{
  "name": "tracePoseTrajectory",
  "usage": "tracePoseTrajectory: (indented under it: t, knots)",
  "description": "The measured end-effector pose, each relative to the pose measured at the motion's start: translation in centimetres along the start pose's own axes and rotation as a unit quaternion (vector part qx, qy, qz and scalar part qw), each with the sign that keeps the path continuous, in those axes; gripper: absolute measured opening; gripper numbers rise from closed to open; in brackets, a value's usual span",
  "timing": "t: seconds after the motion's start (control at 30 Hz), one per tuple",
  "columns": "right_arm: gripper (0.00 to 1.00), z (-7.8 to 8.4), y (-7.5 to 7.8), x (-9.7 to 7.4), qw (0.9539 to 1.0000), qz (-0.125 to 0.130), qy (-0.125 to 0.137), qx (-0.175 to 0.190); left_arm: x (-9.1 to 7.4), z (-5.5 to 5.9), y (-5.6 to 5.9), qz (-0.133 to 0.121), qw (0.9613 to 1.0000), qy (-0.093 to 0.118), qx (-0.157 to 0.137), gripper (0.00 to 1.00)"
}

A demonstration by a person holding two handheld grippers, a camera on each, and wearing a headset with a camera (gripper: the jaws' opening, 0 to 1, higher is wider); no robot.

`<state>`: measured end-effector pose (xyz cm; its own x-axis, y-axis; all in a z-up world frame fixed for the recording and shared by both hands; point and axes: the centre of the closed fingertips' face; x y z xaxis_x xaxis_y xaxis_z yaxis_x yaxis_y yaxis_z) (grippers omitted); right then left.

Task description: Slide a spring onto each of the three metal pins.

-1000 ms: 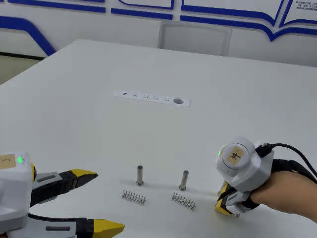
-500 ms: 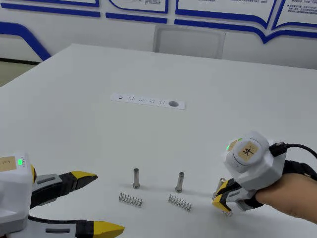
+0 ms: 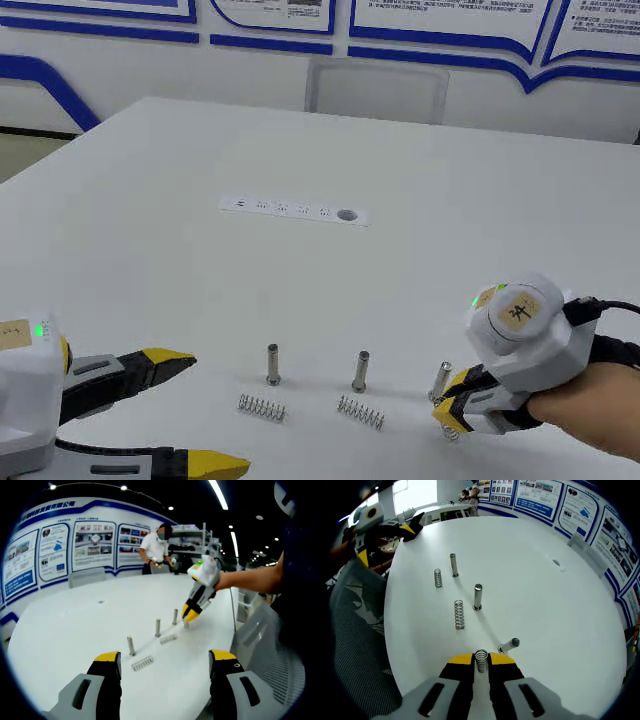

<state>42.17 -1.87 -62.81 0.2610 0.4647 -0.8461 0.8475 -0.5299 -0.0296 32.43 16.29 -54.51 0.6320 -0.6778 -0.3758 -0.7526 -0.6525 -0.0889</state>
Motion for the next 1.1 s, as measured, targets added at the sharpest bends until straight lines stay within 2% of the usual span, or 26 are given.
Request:
tracePoseTrajectory:
  t: [0.3, 0.63, 1.1]
  knots:
    - [0.12, -0.4, 0.1, -0.7, 0.9997, 0.000, 0.018, 0.017, 0.0, -0.1, 0.1, 0.000, 1.0000, -0.001, 0.003, 0.73]
    - [0.12, -2.4, -0.1, -2.7, 0.9970, -0.008, 0.065, 0.040, 0.1, -0.1, 0.1, 0.001, 1.0000, 0.000, 0.002, 0.73]
    - [0.12, -5.1, 1.0, -4.5, 0.9925, 0.012, 0.114, 0.041, 0.2, -0.1, 0.1, 0.001, 1.0000, 0.003, 0.001, 0.73]
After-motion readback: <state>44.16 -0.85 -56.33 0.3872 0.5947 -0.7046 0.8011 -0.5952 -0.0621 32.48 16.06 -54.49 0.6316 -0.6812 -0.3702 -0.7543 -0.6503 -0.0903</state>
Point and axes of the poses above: the centre of the closed fingertips' face, and the gripper's own axes: x roughly forward along the fingers, y roughly to its right, z roughly out of its underside, and after that the axes turned 11 degrees about x, right-handed
